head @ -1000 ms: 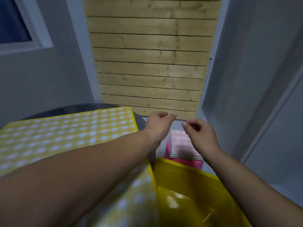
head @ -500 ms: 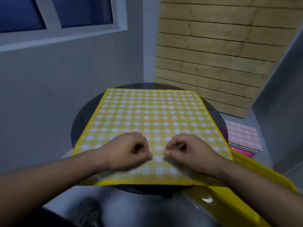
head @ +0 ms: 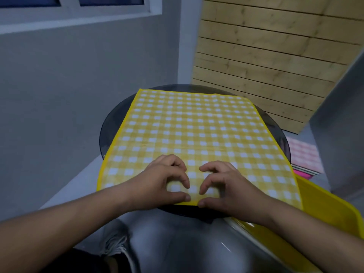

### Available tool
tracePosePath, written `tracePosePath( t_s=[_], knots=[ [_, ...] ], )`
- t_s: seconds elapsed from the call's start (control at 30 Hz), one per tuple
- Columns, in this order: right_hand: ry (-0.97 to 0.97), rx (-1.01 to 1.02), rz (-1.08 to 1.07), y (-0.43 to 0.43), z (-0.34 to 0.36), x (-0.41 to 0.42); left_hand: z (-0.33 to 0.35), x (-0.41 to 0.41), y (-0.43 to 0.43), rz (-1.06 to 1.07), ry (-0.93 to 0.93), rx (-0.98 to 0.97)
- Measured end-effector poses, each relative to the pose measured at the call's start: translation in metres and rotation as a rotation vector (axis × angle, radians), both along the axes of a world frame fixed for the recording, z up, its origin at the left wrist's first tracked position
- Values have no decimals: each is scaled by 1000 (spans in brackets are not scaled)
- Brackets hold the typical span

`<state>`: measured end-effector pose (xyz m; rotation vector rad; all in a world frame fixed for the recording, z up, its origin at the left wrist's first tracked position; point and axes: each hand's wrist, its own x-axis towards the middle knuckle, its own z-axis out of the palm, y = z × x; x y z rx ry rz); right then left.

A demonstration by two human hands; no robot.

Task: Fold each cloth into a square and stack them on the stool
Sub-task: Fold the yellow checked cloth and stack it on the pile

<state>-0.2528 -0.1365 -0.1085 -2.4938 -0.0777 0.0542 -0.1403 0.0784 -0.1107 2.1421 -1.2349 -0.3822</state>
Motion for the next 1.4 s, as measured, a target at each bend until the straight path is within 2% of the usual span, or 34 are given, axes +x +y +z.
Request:
tracePosePath(
  t_s=[0.53,0.63,0.77,0.9,1.2,1.3,1.4],
  knots=[
    [73,14,-3,7,3,-5,2,-2,-2,27,108,-5],
    [90,22,-5,6,5,-5,8,-3,-3,42,175,-13],
    [62,147,-57,6,20,-2,27,-2,-6,4,323,-81],
    [33,263,-129,5,43,8,47,5,-10,5,350,-107],
    [-83,375,-205,1,77,31,92,32,-26,49,238,-129],
    [-184,345,-214,-3,92,37,109,42,-34,70,160,-102],
    [-274,207,-225,-12,107,44,124,58,-43,92,74,-92]
  ],
)
